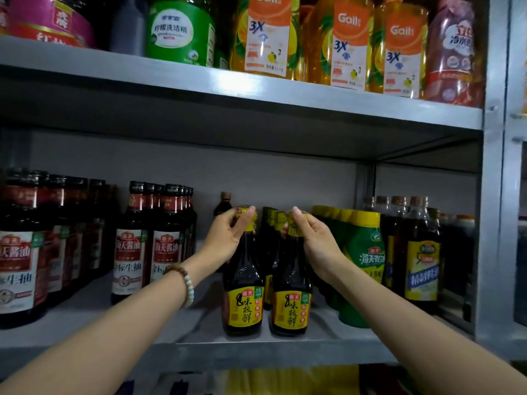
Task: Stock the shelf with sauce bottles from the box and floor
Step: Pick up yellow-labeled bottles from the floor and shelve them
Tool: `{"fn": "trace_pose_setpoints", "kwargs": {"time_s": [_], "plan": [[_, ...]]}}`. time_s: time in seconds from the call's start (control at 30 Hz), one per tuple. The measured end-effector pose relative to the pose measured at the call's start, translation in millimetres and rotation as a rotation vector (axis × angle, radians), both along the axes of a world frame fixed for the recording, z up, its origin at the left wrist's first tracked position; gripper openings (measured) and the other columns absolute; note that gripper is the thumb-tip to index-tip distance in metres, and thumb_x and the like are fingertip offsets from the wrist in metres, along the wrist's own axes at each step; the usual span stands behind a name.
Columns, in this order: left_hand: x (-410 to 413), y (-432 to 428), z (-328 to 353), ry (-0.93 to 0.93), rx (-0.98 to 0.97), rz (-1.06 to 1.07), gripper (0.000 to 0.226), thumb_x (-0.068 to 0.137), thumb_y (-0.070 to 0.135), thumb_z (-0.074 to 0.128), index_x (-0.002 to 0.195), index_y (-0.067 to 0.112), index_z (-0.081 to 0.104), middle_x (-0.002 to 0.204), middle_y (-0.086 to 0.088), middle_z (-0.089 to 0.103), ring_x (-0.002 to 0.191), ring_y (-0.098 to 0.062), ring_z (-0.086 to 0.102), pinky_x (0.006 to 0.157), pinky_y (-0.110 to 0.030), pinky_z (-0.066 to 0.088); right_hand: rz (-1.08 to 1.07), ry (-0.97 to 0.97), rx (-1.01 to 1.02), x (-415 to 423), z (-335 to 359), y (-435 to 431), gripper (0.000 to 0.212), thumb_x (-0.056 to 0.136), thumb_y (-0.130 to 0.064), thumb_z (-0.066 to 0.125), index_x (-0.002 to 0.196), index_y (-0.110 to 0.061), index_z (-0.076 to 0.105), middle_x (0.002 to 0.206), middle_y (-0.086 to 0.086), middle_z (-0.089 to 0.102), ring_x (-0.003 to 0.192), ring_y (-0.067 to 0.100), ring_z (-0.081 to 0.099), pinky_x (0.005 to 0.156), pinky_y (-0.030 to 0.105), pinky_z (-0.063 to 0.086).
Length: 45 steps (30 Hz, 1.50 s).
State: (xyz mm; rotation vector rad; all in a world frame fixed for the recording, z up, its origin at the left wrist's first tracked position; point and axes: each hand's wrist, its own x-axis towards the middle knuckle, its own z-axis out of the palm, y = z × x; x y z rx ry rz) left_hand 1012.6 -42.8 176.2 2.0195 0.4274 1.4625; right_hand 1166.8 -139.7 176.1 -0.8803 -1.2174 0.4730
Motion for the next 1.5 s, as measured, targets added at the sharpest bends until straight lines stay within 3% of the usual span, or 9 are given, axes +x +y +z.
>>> {"fn": "trace_pose_setpoints", "kwargs": {"time_s": [0.23, 0.37, 0.53, 0.77, 0.9, 1.07, 1.23, 1.33, 1.5], "plan": [[8, 3, -7, 0.002, 0.026, -0.024, 0.046, 0.085, 0.049, 0.047, 0.09, 0.007, 0.065, 0.08, -0.003, 0.068, 0.074, -0.008, 0.062, 0.066, -0.012, 0.043, 0.0, -0.002, -0.002, 6, -5, 11, 0.045, 0.079, -0.049, 0.06, 0.1, -0.009, 0.068, 0.082, 0.005, 0.067, 0.082, 0.016, 0.067, 0.08, 0.027, 0.055], [11, 2, -12, -0.019, -0.006, -0.035, 0.04, 0.078, 0.056, 0.045, 0.082, 0.022, 0.064, 0.077, 0.008, 0.068, 0.075, -0.003, 0.063, 0.069, -0.011, 0.045, 0.015, 0.027, -0.006, 9, -7, 13, 0.04, 0.087, -0.041, 0.058, 0.105, -0.006, 0.067, 0.083, 0.006, 0.068, 0.079, 0.014, 0.067, 0.077, 0.024, 0.056], [16, 3, -13, -0.01, -0.047, -0.062, 0.037, 0.076, 0.058, 0.047, 0.079, 0.025, 0.062, 0.076, 0.007, 0.066, 0.079, -0.014, 0.063, 0.083, -0.032, 0.048, 0.052, 0.036, -0.037, 13, -7, 17, 0.035, 0.088, -0.04, 0.057, 0.104, -0.011, 0.068, 0.079, 0.004, 0.068, 0.076, 0.014, 0.067, 0.078, 0.027, 0.054], [-1, -12, -31, 0.071, -0.008, -0.047, 0.039, 0.076, 0.056, 0.051, 0.105, 0.031, 0.056, 0.099, 0.012, 0.065, 0.095, -0.001, 0.061, 0.079, -0.005, 0.042, 0.066, -0.056, -0.077, 9, -21, 12, 0.049, 0.076, -0.051, 0.064, 0.111, -0.017, 0.064, 0.098, 0.001, 0.073, 0.092, 0.013, 0.07, 0.079, 0.026, 0.055], [-28, -18, -70, 0.234, -0.046, 0.037, 0.074, 0.059, 0.068, 0.066, 0.123, 0.037, 0.044, 0.11, 0.031, 0.054, 0.099, 0.019, 0.051, 0.078, -0.002, 0.039, -0.007, -0.165, -0.109, 23, -72, -2, 0.054, 0.067, -0.05, 0.074, 0.114, -0.027, 0.06, 0.106, -0.008, 0.071, 0.101, 0.008, 0.066, 0.077, 0.016, 0.052], [-35, -22, -94, 0.37, -0.024, 0.121, 0.097, 0.06, 0.056, 0.075, 0.142, 0.032, 0.028, 0.135, 0.019, 0.034, 0.122, 0.002, 0.034, 0.1, -0.019, 0.03, 0.073, -0.27, -0.238, 33, -100, -10, 0.078, 0.059, -0.039, 0.086, 0.126, -0.029, 0.047, 0.111, -0.01, 0.068, 0.101, 0.006, 0.066, 0.074, 0.018, 0.054], [-36, -22, -93, 0.365, -0.08, 0.034, 0.101, 0.061, 0.053, 0.073, 0.146, 0.03, 0.023, 0.152, 0.007, 0.025, 0.137, -0.01, 0.029, 0.113, -0.04, 0.03, -0.004, -0.307, -0.225, 34, -103, -8, 0.089, 0.056, -0.049, 0.086, 0.132, -0.029, 0.045, 0.123, -0.006, 0.06, 0.108, 0.009, 0.063, 0.082, 0.024, 0.055], [-35, -16, -94, 0.383, -0.068, 0.026, 0.101, 0.06, 0.057, 0.07, 0.146, 0.034, 0.021, 0.153, 0.01, 0.021, 0.138, -0.008, 0.025, 0.115, -0.037, 0.026, -0.101, -0.353, -0.224, 35, -103, -8, 0.098, 0.049, -0.061, 0.082, 0.134, -0.029, 0.044, 0.13, -0.005, 0.047, 0.118, 0.008, 0.053, 0.089, 0.024, 0.053], [-33, -5, -97, 0.395, -0.104, -0.051, 0.095, 0.059, 0.061, 0.071, 0.137, 0.05, 0.019, 0.143, 0.023, 0.025, 0.132, 0.001, 0.026, 0.106, -0.022, 0.03, -0.128, -0.374, -0.201, 33, -103, -10, 0.084, 0.051, -0.059, 0.08, 0.124, -0.039, 0.043, 0.126, -0.011, 0.045, 0.11, -0.005, 0.05, 0.071, 0.006, 0.049]]}}
